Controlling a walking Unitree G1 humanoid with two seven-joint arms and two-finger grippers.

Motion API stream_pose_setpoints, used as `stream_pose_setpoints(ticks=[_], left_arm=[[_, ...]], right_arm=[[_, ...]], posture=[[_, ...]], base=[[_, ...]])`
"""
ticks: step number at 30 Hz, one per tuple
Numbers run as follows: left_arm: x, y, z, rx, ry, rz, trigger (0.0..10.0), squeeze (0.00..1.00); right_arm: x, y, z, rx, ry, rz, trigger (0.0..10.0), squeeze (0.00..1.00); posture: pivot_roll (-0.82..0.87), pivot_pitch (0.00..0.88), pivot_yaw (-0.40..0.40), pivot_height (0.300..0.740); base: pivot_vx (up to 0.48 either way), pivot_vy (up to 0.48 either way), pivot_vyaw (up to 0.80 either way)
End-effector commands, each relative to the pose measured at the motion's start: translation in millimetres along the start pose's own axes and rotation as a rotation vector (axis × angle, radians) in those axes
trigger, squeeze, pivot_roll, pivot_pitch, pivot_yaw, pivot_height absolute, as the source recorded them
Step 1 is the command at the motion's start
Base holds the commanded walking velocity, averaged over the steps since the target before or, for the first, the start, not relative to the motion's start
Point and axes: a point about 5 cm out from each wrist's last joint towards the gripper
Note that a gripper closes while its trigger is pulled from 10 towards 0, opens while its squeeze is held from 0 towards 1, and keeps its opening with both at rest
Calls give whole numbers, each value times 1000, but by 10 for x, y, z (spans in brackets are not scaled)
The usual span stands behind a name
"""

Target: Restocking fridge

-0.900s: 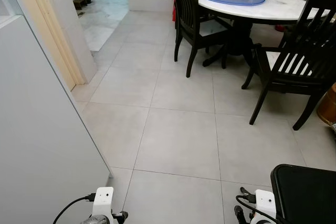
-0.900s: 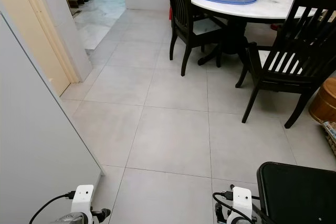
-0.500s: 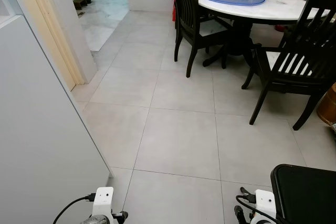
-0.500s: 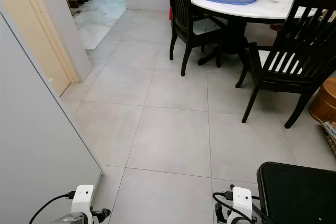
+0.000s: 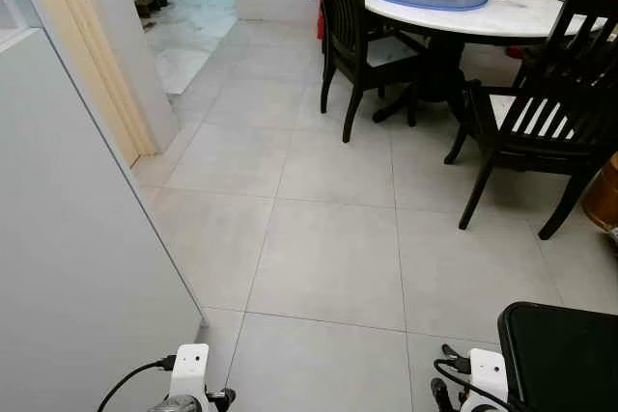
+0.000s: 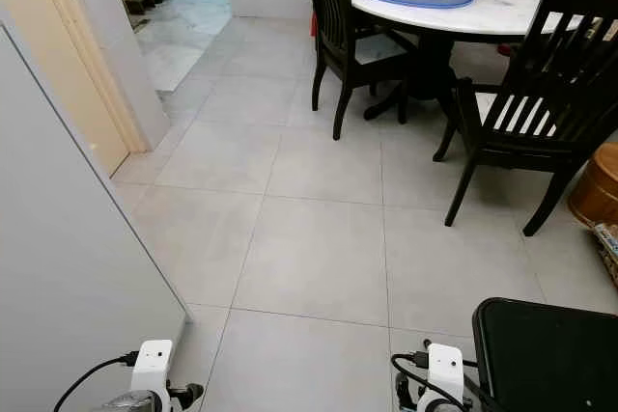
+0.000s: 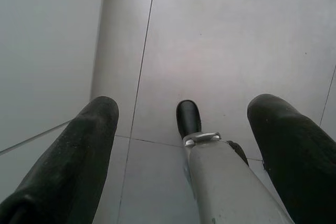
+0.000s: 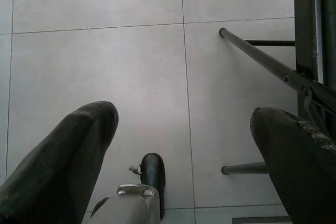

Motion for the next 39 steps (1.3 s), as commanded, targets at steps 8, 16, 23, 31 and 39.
stream_pose_setpoints(ticks=[8, 16, 23, 31, 39], left_arm=[[-356, 130, 52, 19, 21, 136, 10000, 0], [-348, 146, 55, 19, 7, 121, 10000, 0], [-258, 165, 48, -2, -23, 35, 10000, 0], [-252, 156, 47, 4, -29, 50, 10000, 0], [-269, 120, 40, 15, 3, 50, 10000, 0]], right_arm=[[43, 102, -32, 4, 60, -38, 10000, 0], [40, 120, -35, 8, 67, -40, 10000, 0], [11, 180, -39, 24, 76, -57, 10000, 0], [11, 168, -38, 29, 89, -39, 10000, 0], [36, 121, -34, 18, 90, -16, 10000, 0]], posture=[[-21, 0, -36, 740], [-10, 0, -33, 740], [-16, 0, -1, 740], [23, 0, -17, 740], [33, 0, -44, 740]], base=[[0, 0, 0], [0, 0, 0], [0, 0, 0], [0, 0, 0], [0, 0, 0]])
Point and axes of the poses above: a point about 5 cm out from each wrist's last joint towards the gripper, its own z axis pointing back from the gripper into the wrist, its own x axis along the axis of the wrist's last joint, y = z × x, and after that the axes turned 15 degrees about -z, right-handed
